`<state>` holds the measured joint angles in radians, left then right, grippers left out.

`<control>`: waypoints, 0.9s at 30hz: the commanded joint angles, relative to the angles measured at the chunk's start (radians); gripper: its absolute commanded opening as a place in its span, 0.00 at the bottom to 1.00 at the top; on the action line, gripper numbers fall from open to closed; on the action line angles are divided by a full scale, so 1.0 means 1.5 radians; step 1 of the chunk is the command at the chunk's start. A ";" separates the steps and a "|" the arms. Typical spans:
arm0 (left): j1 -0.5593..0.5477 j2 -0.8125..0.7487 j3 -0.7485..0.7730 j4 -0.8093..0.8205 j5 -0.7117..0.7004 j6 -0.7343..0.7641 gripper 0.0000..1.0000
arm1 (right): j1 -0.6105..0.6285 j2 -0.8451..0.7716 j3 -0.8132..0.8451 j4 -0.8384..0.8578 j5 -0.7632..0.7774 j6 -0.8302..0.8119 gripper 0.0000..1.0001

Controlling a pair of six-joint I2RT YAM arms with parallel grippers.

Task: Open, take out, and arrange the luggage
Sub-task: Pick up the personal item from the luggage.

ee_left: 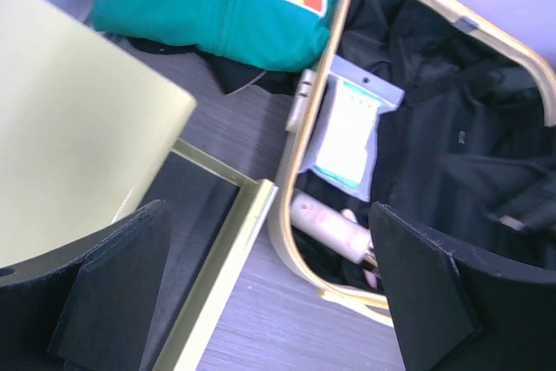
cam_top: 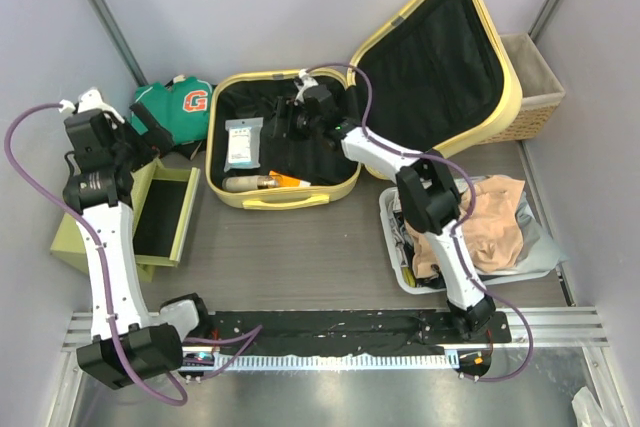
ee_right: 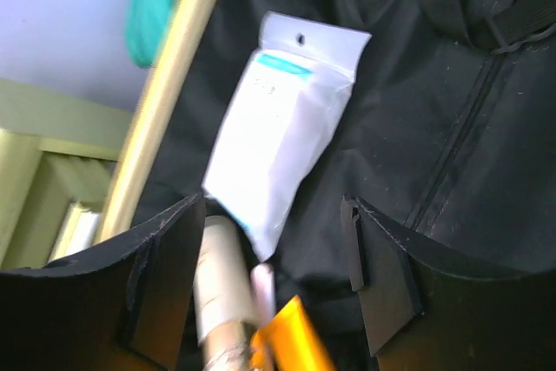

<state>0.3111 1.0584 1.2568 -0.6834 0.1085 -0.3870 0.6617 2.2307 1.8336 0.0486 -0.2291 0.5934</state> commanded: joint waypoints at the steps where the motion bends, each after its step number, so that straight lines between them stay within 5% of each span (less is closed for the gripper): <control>1: -0.011 0.034 0.096 -0.103 0.087 -0.011 1.00 | 0.015 0.103 0.167 -0.101 -0.072 -0.018 0.73; 7: -0.010 0.030 0.125 -0.140 0.165 -0.054 1.00 | 0.016 0.188 0.226 -0.092 -0.136 0.012 0.74; 17: -0.011 0.015 0.154 -0.198 0.112 -0.044 1.00 | 0.016 0.191 0.161 0.066 -0.191 0.117 0.70; 27: -0.011 0.006 0.162 -0.238 0.087 -0.036 1.00 | 0.018 0.261 0.240 0.089 -0.206 0.172 0.69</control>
<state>0.2962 1.0969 1.4715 -1.0145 0.2592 -0.4595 0.6815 2.6068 2.1464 0.0998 -0.5079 0.7956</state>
